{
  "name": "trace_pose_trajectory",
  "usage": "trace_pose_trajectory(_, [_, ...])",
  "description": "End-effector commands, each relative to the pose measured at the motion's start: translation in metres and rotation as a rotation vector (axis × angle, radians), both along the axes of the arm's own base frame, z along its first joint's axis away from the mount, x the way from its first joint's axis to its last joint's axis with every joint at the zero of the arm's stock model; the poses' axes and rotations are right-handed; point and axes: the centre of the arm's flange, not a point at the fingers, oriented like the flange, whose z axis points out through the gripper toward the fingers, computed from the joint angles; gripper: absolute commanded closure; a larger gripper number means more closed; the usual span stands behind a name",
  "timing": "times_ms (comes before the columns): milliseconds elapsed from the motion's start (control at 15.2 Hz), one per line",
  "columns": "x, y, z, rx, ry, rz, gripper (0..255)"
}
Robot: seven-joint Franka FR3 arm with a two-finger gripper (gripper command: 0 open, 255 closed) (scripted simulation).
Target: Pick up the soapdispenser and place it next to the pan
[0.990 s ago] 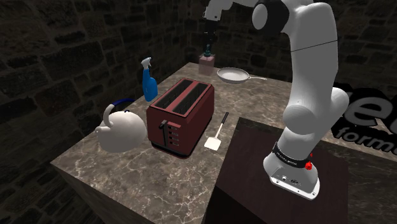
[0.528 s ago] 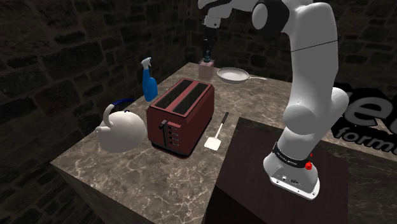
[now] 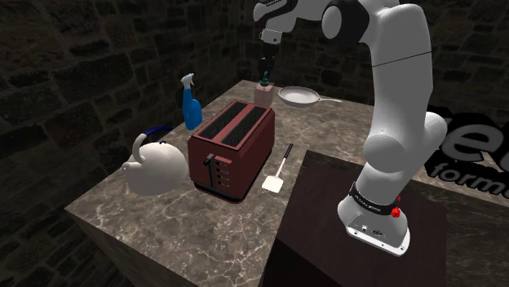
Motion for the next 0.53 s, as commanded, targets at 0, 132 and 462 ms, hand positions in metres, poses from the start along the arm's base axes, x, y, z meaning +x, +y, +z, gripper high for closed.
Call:
trace_pose_trajectory(0, [-0.0004, 0.0001, -0.0004, 0.000, -0.001, 0.000, 255])
trace_pose_trajectory(132, [-0.0004, 0.0001, -0.0004, 0.000, -0.001, 0.000, 255])
trace_pose_trajectory(462, [-0.0004, 0.0000, -0.0004, 0.000, -0.001, 0.000, 0])
